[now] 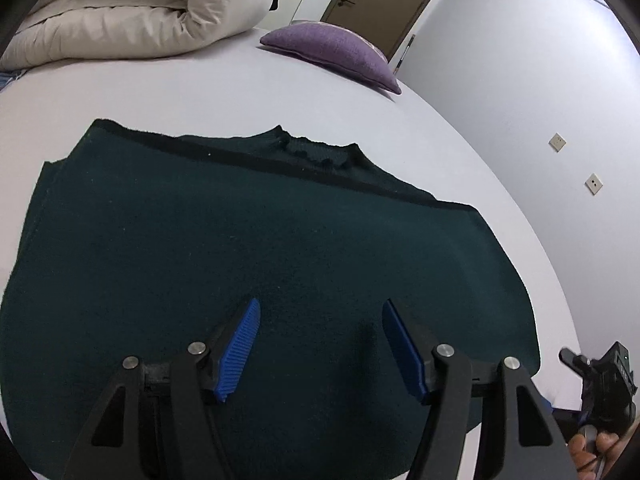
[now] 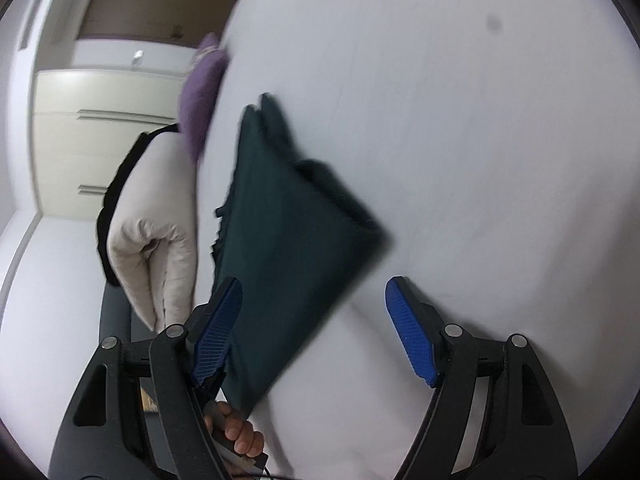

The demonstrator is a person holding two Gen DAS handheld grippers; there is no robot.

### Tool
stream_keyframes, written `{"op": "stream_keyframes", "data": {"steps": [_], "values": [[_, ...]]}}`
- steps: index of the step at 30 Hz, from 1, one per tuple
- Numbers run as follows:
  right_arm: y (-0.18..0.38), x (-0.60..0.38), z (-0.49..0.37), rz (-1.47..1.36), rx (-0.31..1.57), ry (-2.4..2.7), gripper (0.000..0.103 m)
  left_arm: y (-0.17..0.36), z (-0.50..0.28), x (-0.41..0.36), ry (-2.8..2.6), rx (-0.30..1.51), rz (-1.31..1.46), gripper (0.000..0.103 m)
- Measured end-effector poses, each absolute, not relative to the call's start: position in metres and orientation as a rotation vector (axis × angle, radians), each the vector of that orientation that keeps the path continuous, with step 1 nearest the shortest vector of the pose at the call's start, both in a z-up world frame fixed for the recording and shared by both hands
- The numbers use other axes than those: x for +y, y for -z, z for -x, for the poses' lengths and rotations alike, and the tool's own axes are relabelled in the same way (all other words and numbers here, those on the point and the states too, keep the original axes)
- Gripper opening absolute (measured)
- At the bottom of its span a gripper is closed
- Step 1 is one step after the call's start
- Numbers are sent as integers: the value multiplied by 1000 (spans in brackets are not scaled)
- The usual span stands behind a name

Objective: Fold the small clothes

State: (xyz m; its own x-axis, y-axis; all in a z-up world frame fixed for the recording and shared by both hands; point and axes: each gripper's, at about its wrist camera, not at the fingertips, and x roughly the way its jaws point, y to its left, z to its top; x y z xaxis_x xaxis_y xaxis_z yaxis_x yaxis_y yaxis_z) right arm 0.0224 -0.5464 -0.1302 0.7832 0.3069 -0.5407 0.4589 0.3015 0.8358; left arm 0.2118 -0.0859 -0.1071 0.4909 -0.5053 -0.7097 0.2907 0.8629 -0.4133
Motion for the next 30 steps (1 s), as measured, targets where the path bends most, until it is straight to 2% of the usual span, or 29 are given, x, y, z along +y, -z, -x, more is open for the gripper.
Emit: {"op": "stream_keyframes", "data": {"steps": [6,9,15,21,24,25,30], "values": [[112,-570,-43,-1158,666,217,75,102,-210,-82,500,939,255,63],[118,-582,-79,-1084,755,132,75,105,-211,-86,509,943,271,63],[125,-585,-137,-1104,810,-42,72,113,-223,-90,515,986,265,63],[138,-560,-178,-1105,880,-122,48,120,-230,-78,544,1016,308,55],[144,-554,-181,-1105,880,-102,28,122,-228,-78,548,1005,296,54],[146,-553,-181,-1090,886,-82,17,122,-227,-79,546,1001,288,54],[138,-541,-185,-1014,878,5,15,122,-225,-82,545,988,270,54]]}}
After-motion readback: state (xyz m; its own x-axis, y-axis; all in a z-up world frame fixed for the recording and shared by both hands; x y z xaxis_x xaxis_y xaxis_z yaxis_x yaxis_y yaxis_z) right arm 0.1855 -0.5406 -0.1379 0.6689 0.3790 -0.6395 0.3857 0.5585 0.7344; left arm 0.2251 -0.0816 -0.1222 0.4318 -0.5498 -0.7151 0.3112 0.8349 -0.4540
